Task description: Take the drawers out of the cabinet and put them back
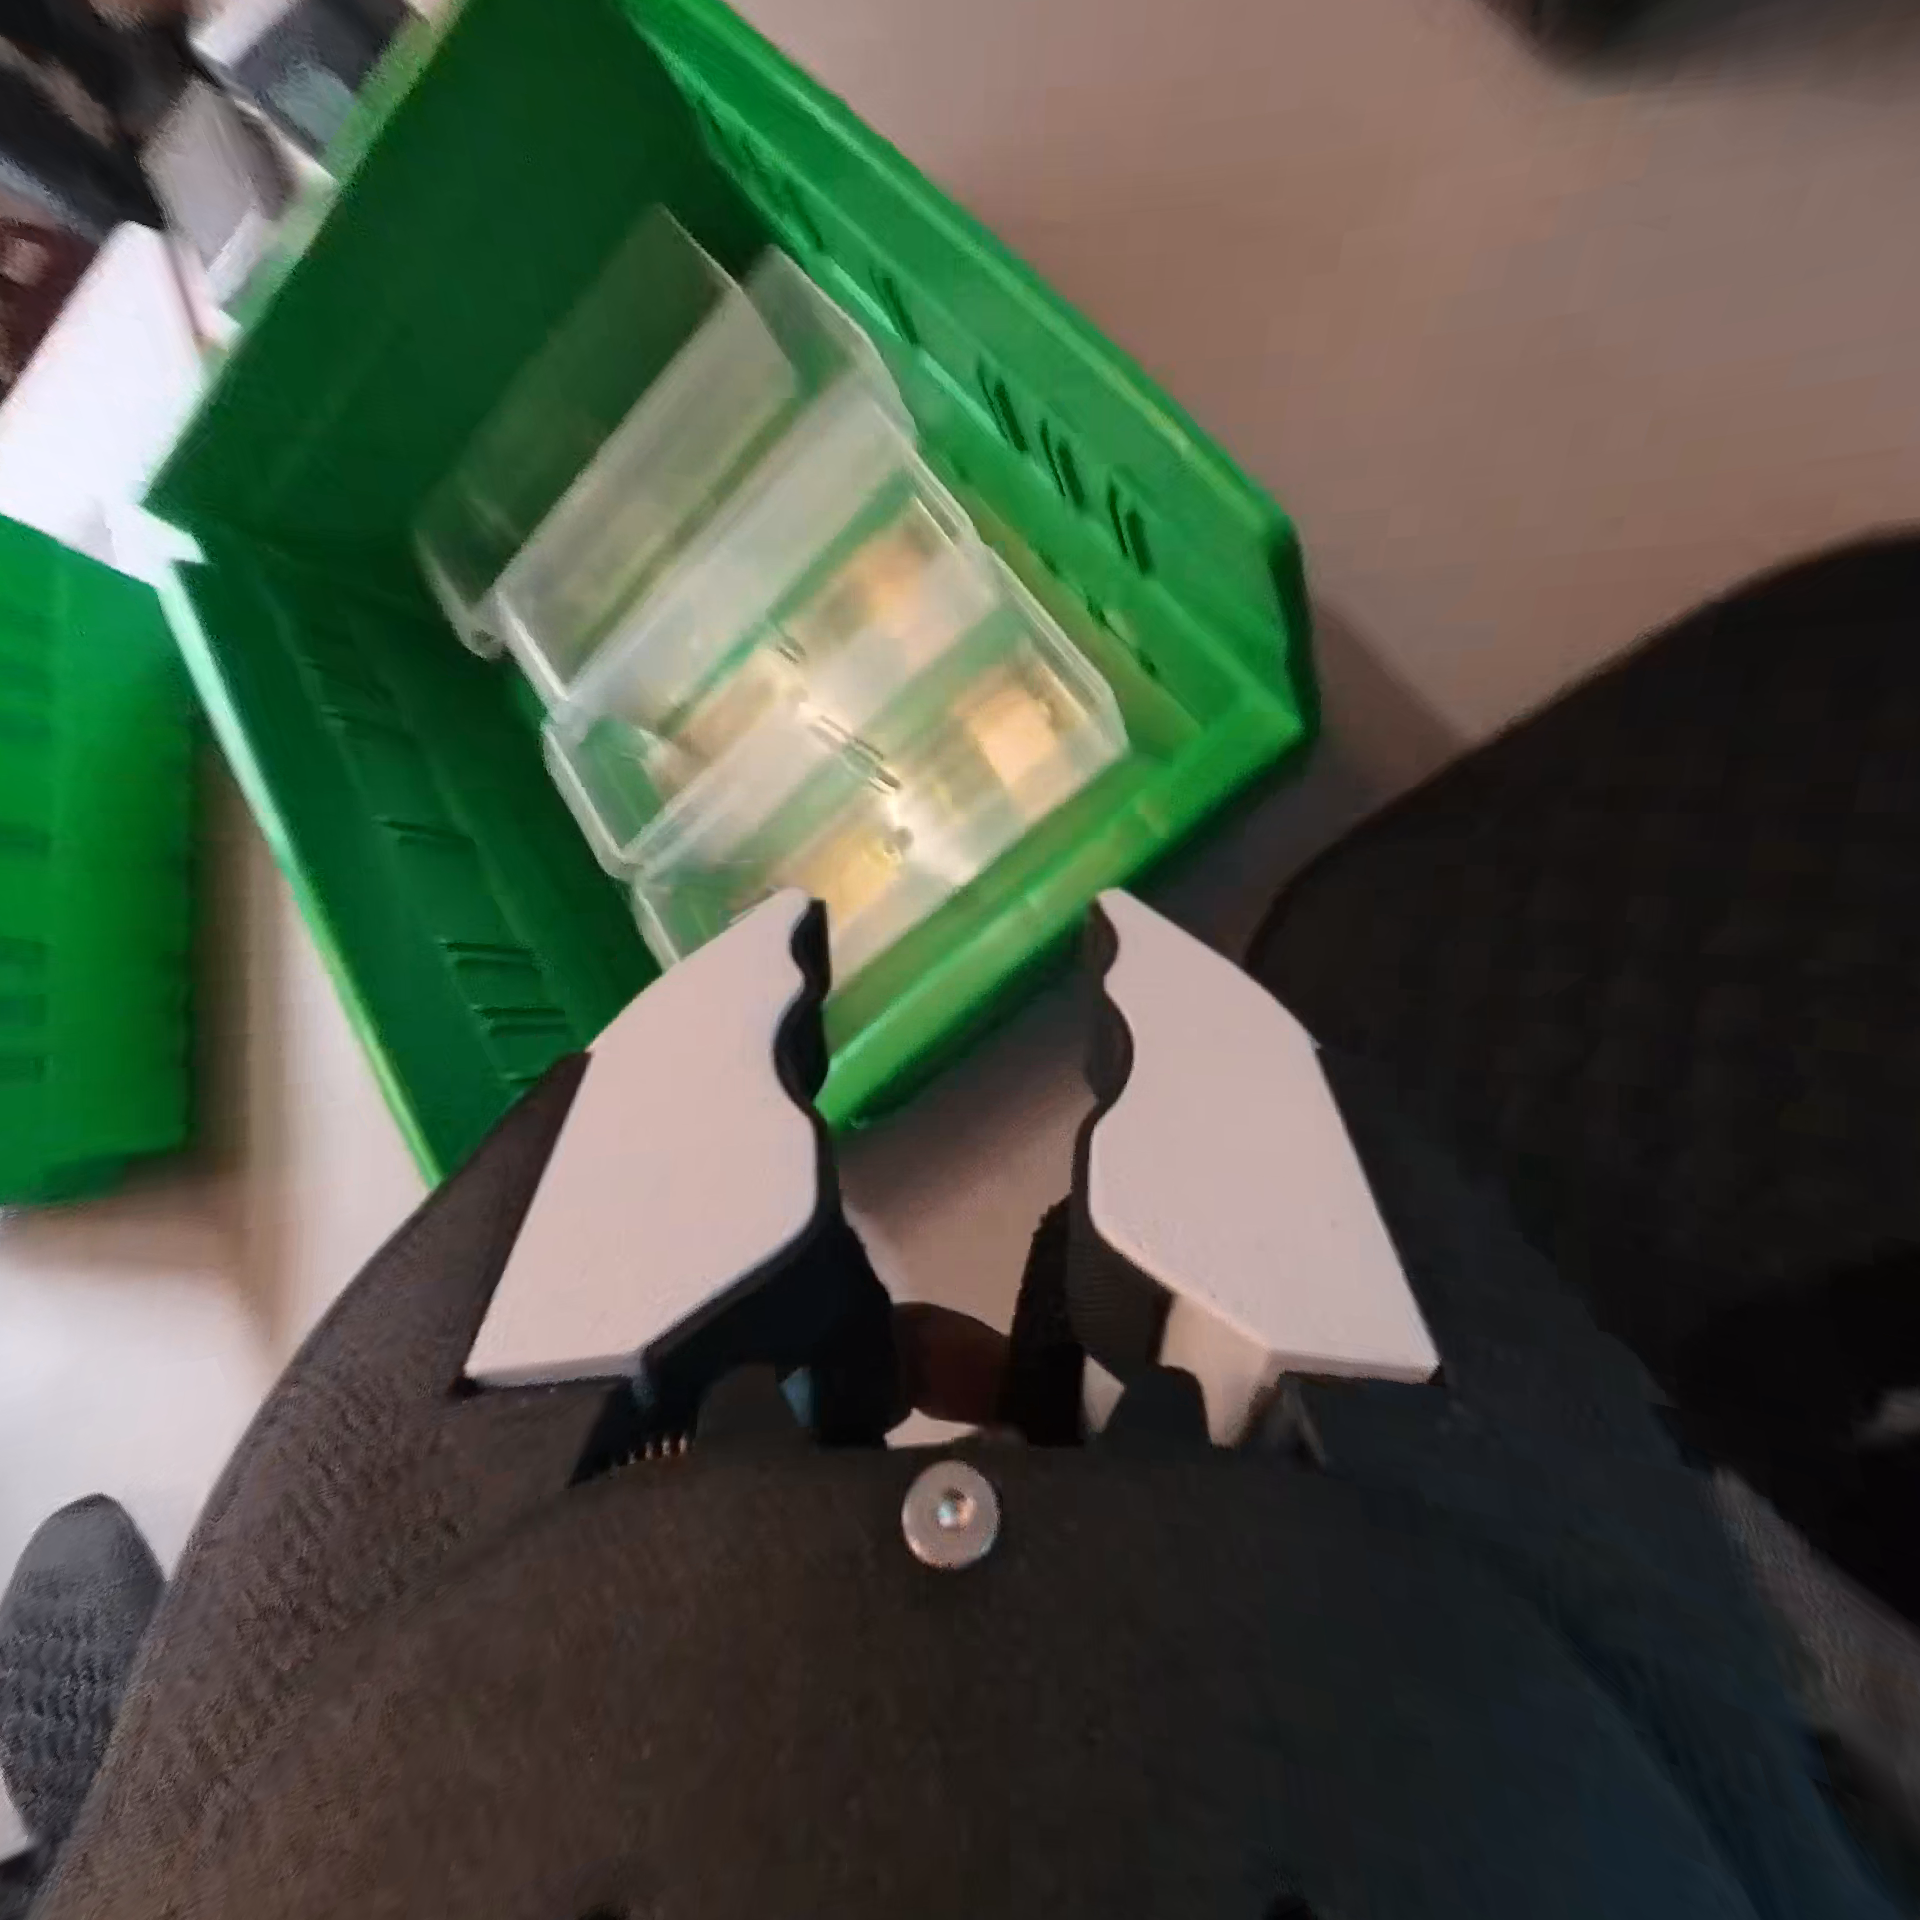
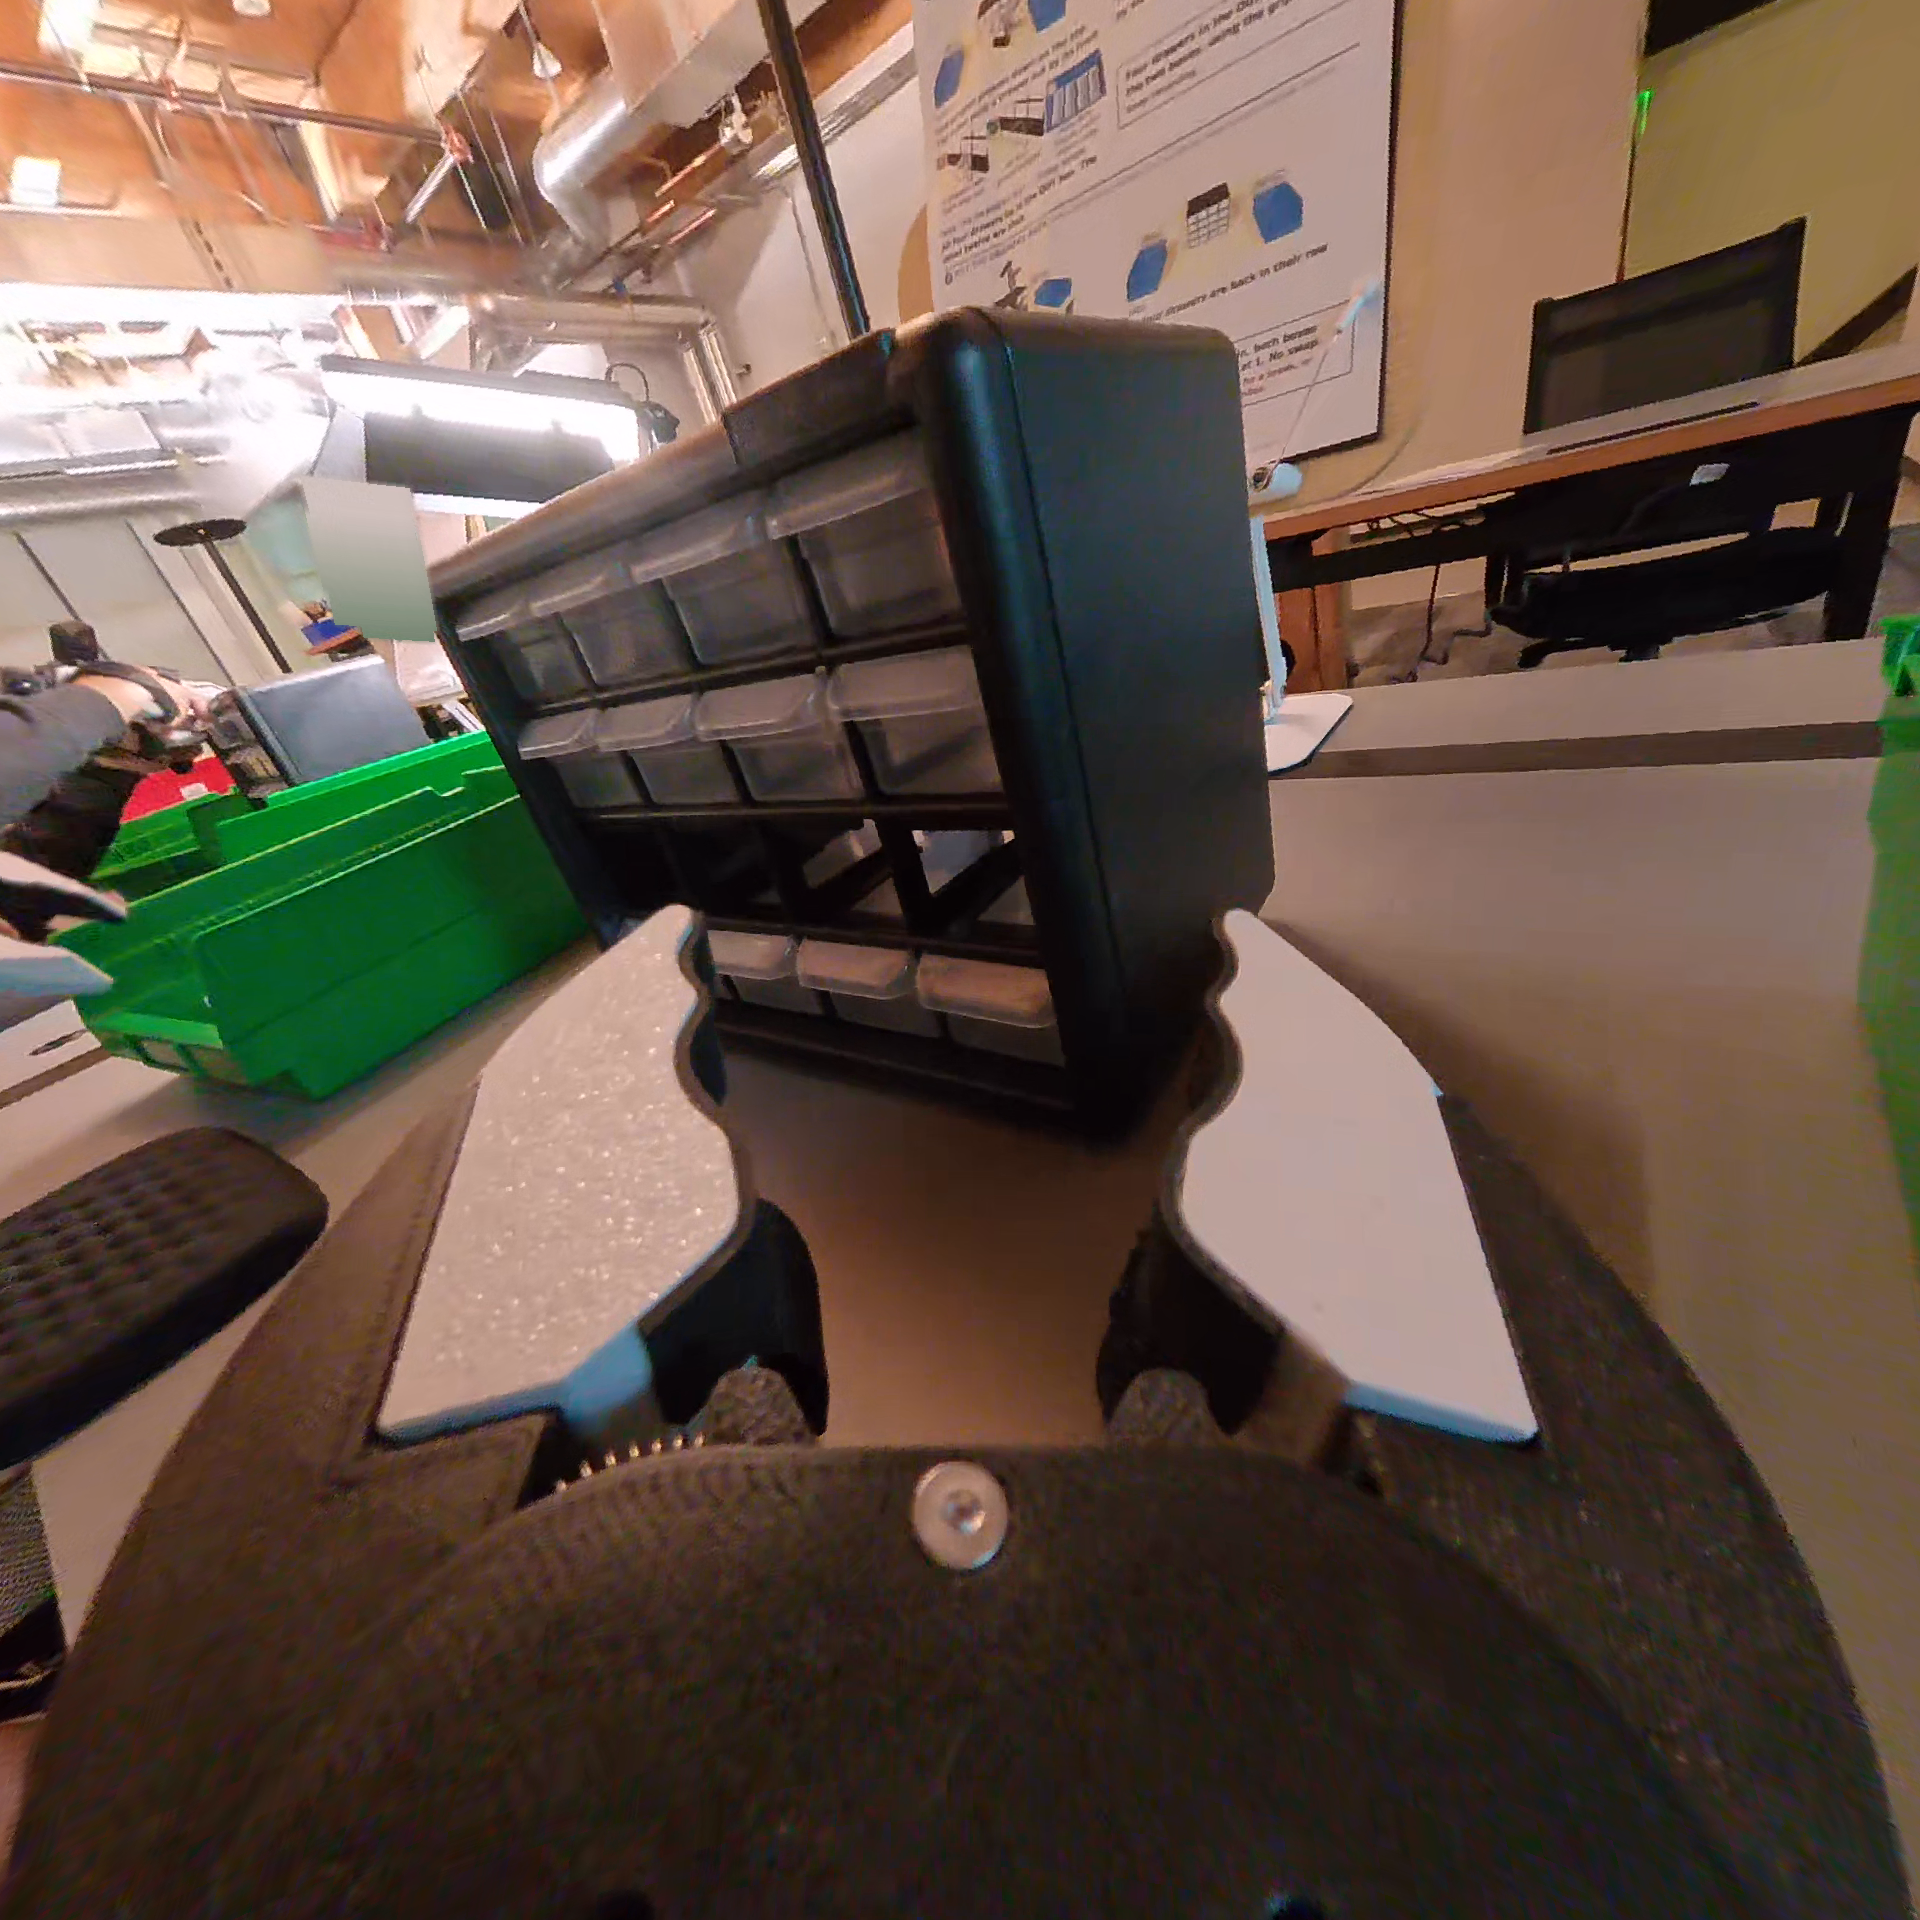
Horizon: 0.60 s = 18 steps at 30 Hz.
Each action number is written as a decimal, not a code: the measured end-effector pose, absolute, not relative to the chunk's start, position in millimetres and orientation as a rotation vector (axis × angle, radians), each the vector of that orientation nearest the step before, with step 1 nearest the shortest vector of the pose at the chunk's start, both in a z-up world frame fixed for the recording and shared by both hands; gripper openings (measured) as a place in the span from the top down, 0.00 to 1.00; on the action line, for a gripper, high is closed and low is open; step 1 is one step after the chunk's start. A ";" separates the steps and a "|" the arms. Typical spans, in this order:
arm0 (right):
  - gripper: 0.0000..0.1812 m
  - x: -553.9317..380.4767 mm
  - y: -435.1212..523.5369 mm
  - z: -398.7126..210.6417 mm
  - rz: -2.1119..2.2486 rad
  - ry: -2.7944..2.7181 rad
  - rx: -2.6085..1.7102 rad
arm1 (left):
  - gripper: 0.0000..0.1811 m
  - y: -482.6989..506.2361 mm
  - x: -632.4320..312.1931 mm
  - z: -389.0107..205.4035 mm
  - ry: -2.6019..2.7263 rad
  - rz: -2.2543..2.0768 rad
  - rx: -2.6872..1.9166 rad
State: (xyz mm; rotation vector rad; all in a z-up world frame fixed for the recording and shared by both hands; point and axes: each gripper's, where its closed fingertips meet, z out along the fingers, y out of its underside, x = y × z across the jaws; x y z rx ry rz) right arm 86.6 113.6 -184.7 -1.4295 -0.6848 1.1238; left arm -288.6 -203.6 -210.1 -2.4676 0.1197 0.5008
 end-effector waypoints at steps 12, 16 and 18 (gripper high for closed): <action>0.52 79.3 110.6 -192.1 1.105 -0.728 -1.456 | 0.76 -128.6 -371.9 -197.1 0.472 0.600 -2.573; 0.52 78.3 110.4 -193.5 1.101 -0.736 -1.462 | 0.80 -102.5 -442.8 -204.0 0.351 0.729 -2.698; 0.52 78.9 111.2 -193.1 1.112 -0.725 -1.464 | 0.82 -105.8 -471.8 -212.8 0.381 0.785 -2.809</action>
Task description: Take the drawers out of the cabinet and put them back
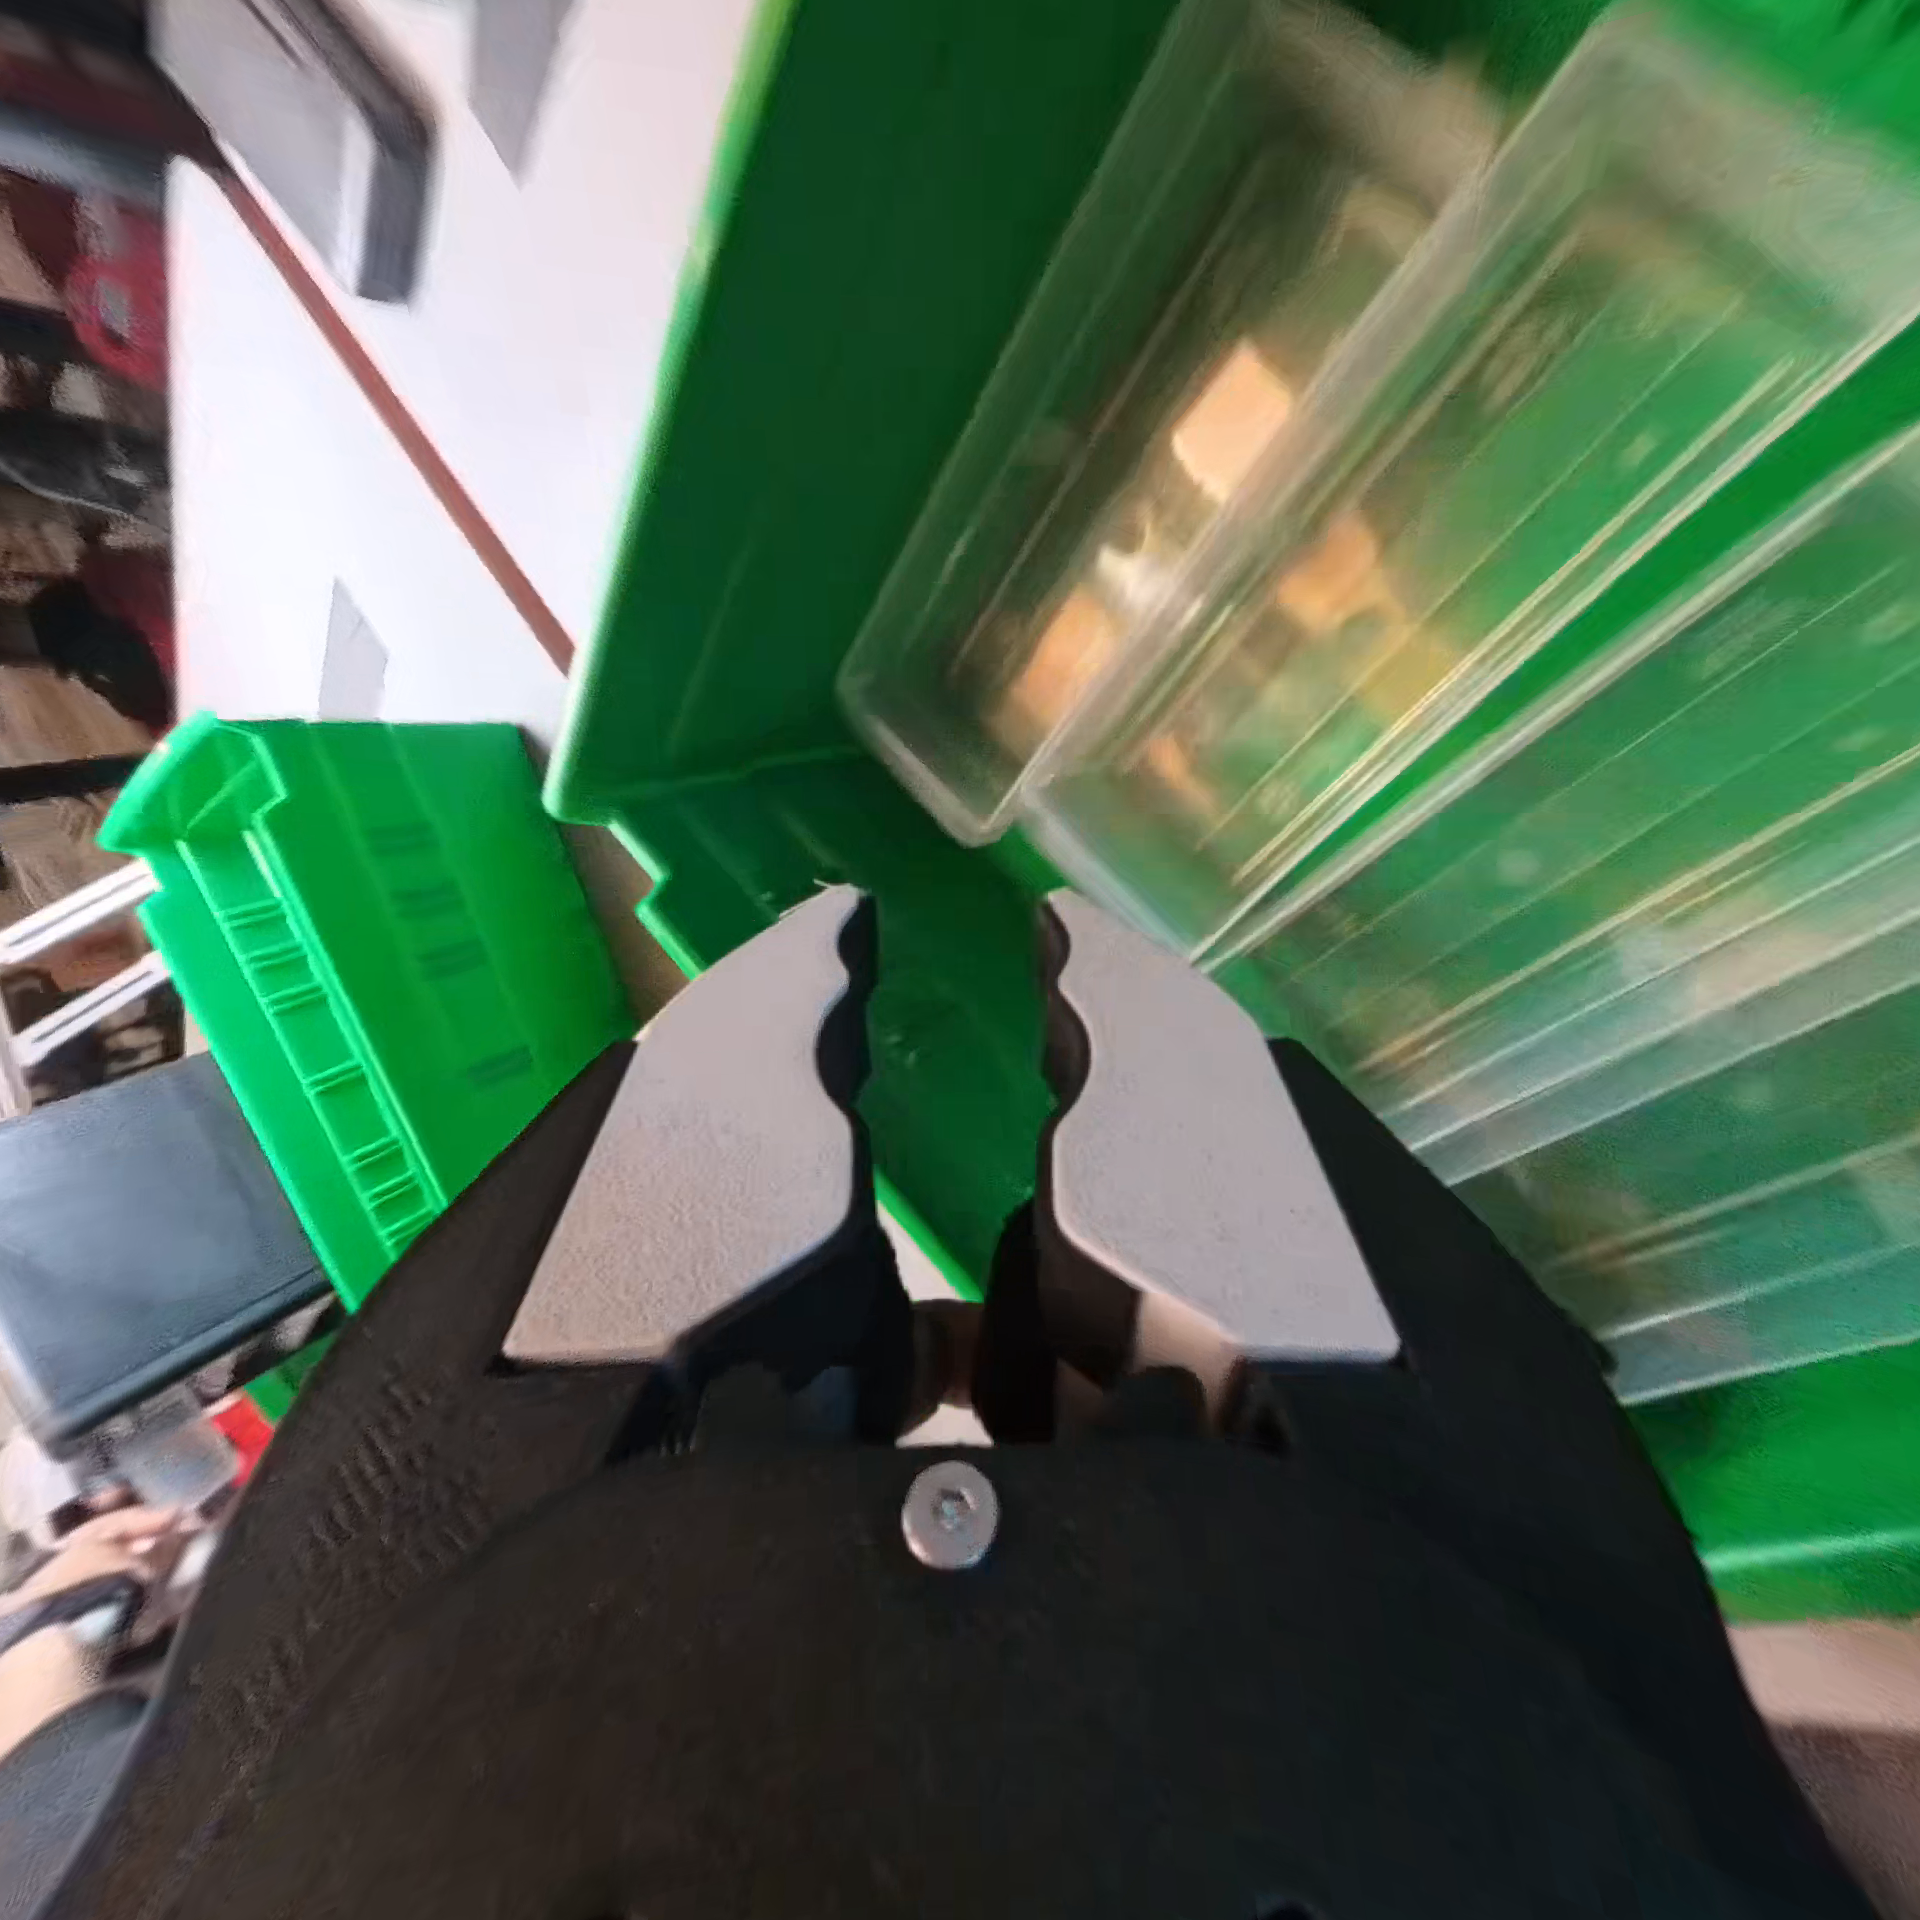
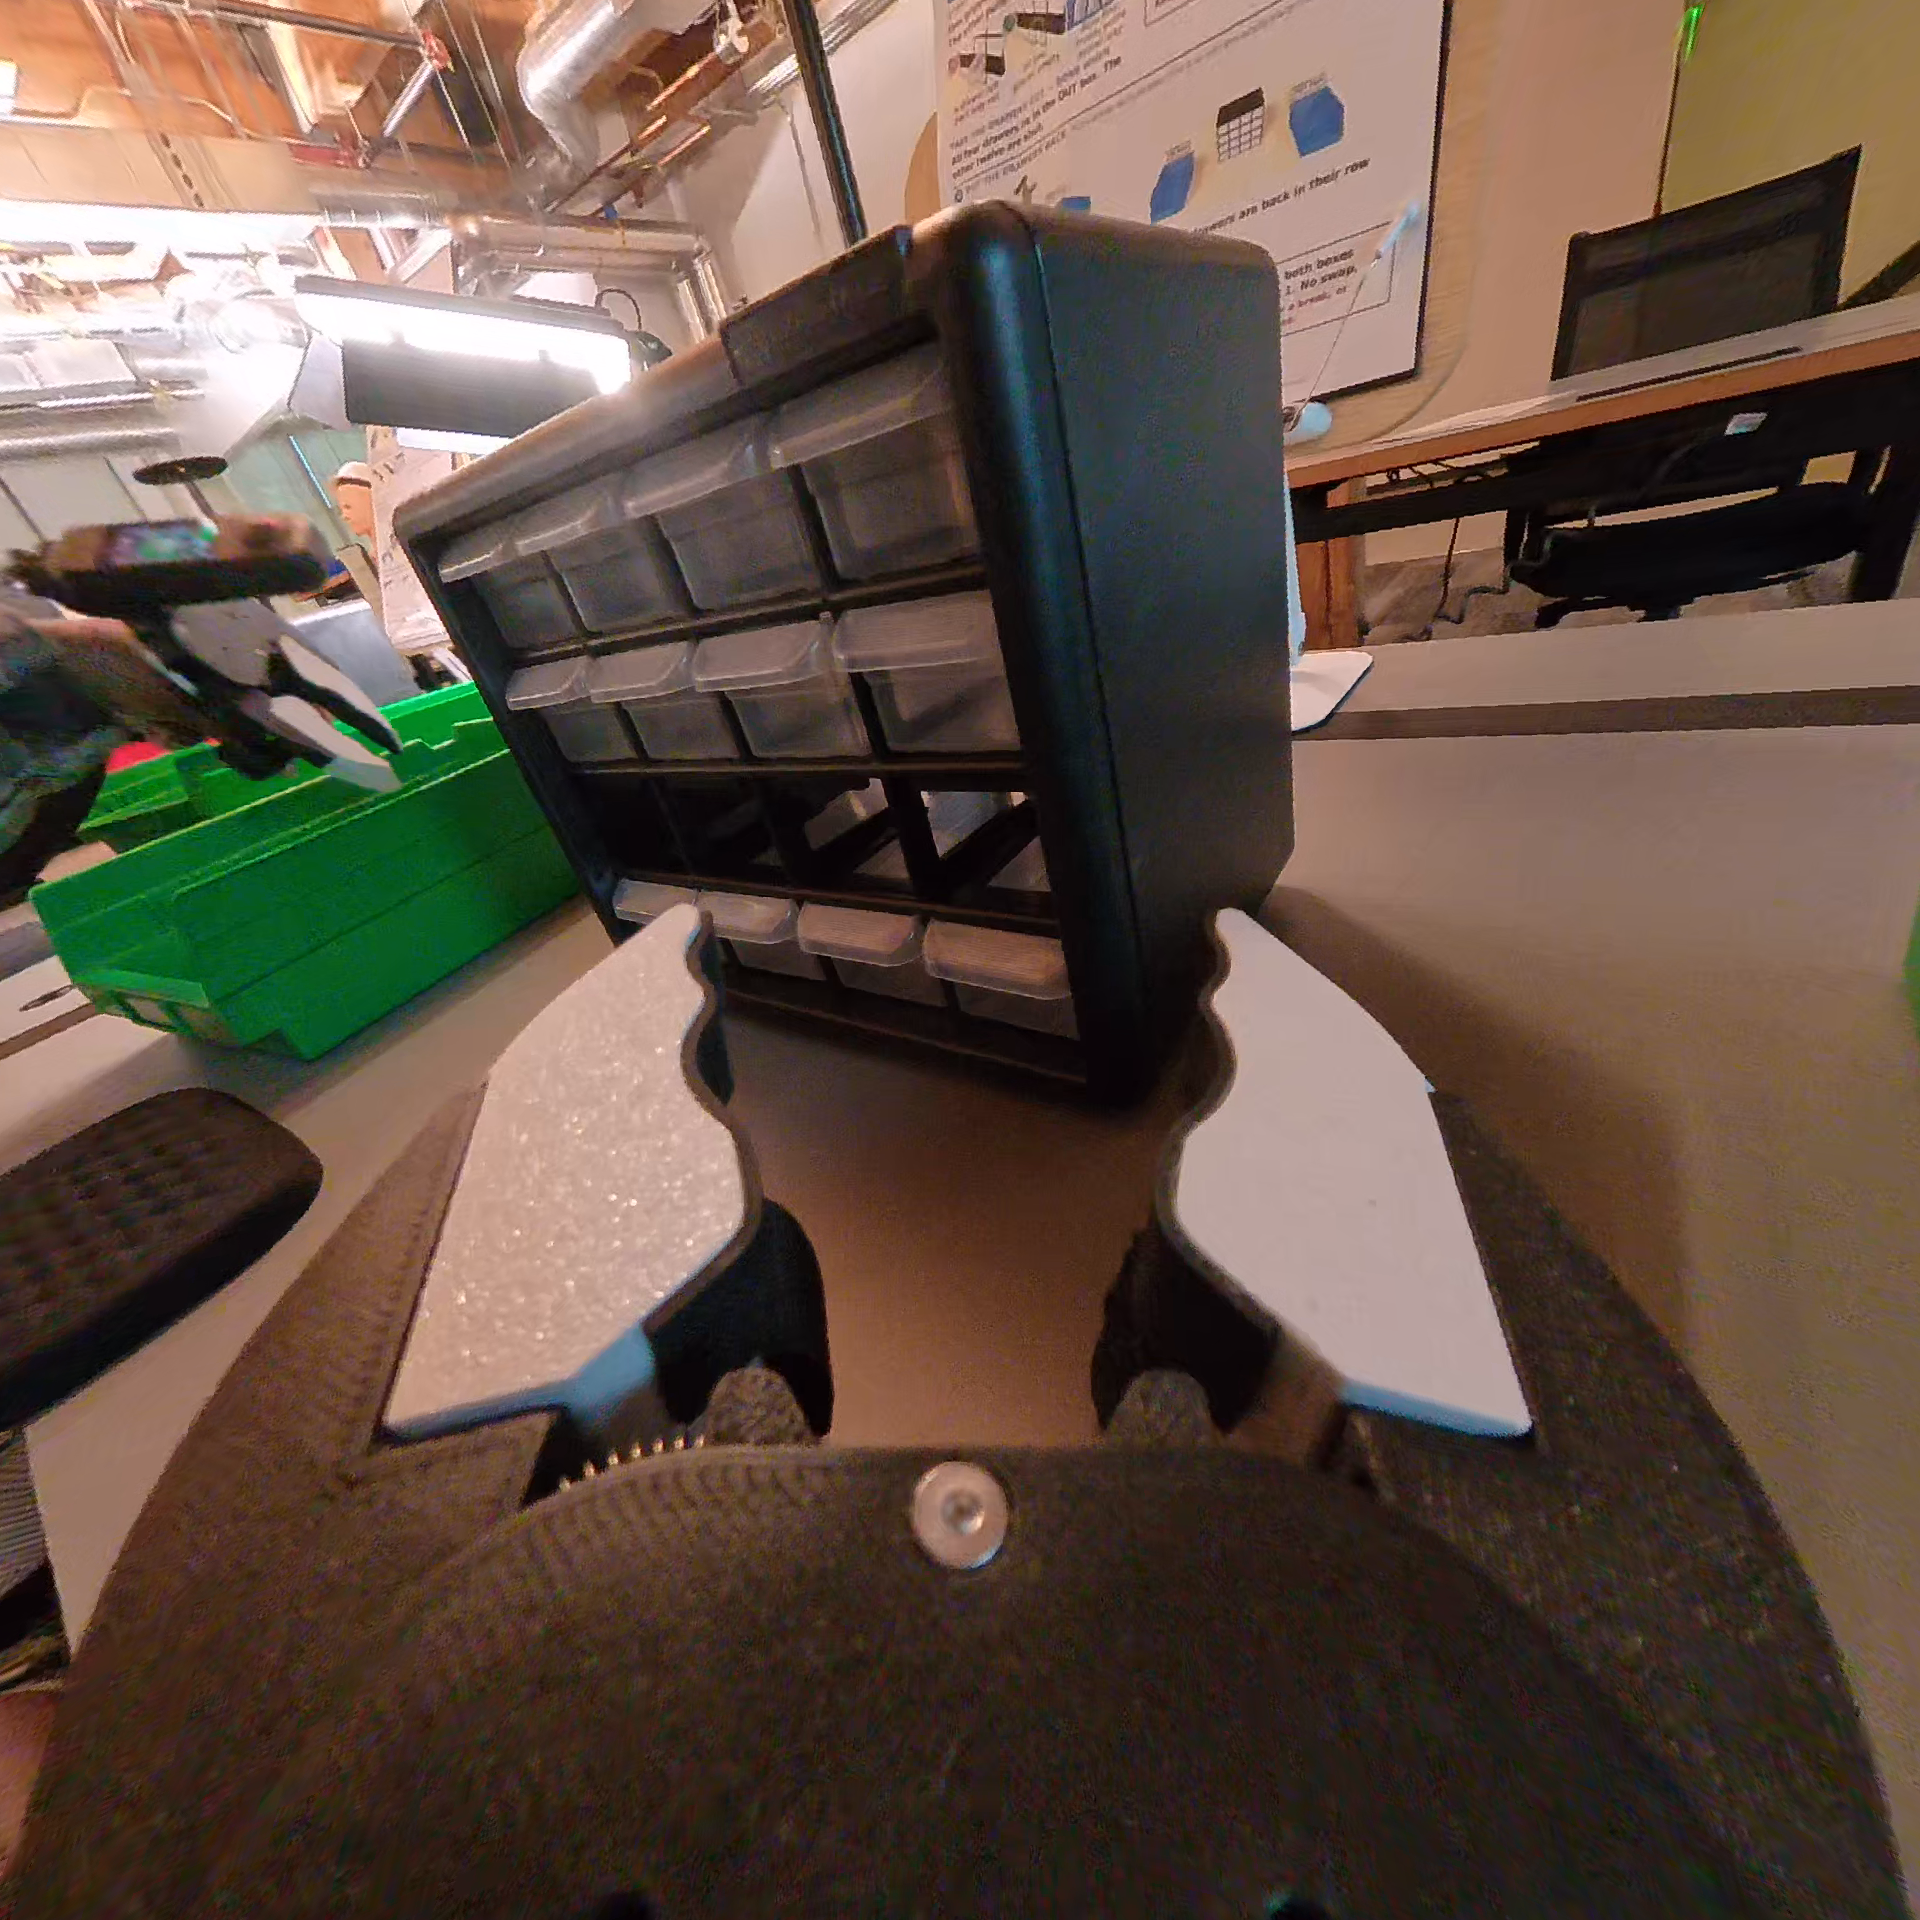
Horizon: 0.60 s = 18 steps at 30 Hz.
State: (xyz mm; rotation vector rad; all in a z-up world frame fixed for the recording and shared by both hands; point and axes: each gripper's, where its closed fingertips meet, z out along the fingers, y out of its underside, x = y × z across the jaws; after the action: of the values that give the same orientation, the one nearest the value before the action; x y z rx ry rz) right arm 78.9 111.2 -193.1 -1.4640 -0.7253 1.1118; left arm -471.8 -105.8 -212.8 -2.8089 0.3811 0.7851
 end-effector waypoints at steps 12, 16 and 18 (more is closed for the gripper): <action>0.53 83.5 112.7 -189.2 1.123 -0.686 -1.450 | 0.85 -99.0 -497.4 -260.7 1.200 0.881 -2.790; 0.53 82.3 113.1 -192.2 1.104 -0.695 -1.462 | 0.85 -101.9 -505.2 -268.7 1.281 0.920 -2.771; 0.54 82.2 113.3 -192.9 1.099 -0.694 -1.465 | 0.86 -99.4 -507.0 -269.6 1.280 0.923 -2.737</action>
State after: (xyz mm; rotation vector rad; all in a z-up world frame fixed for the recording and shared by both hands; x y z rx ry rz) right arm 82.2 113.3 -192.9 -1.4651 -0.6943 1.0988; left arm -507.0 -99.4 -269.6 -2.7366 1.2799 0.9231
